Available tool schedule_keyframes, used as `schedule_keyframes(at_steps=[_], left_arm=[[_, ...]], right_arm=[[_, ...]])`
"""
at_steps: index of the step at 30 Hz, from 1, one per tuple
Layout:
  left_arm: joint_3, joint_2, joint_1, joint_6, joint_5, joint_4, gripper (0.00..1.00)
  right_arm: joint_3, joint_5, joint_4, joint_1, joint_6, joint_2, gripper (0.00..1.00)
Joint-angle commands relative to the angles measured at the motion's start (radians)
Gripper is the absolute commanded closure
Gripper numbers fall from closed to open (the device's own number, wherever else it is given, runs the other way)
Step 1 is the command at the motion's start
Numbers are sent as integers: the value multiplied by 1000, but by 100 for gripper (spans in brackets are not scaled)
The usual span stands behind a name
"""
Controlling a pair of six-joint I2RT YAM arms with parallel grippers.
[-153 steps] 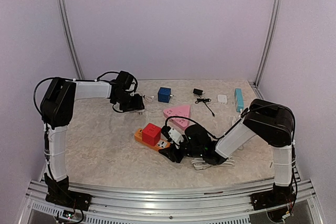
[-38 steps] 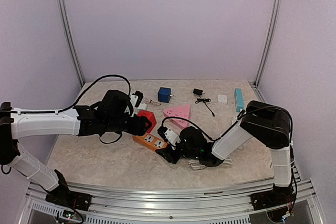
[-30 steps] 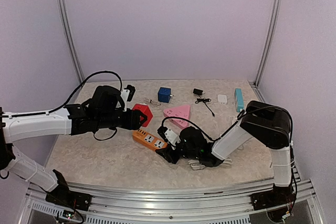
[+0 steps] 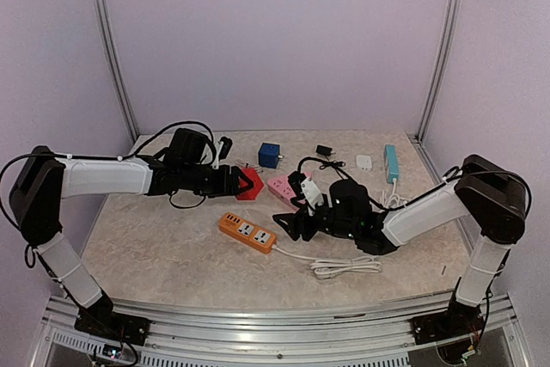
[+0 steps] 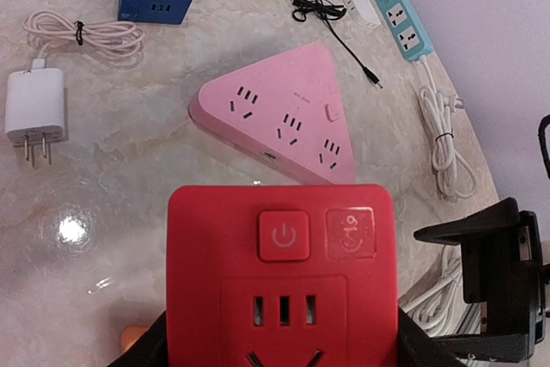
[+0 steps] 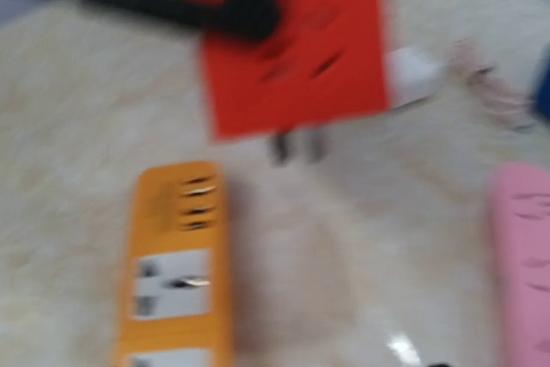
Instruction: Pull the plug off the socket
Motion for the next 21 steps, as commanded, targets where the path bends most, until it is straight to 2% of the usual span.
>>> schedule_keyframes(at_steps=[1, 13, 18, 21], left_arm=[[54, 100, 11, -42, 121, 113, 56], [96, 279, 14, -88, 199, 205, 55], [98, 302, 21, -93, 201, 207, 50], [97, 319, 31, -107, 205, 207, 42]], right_arm=[[-121, -35, 153, -73, 63, -32, 26], [-144, -57, 191, -100, 79, -19, 26], [-145, -63, 198, -105, 81, -13, 26], [-142, -70, 198, -106, 81, -8, 26]])
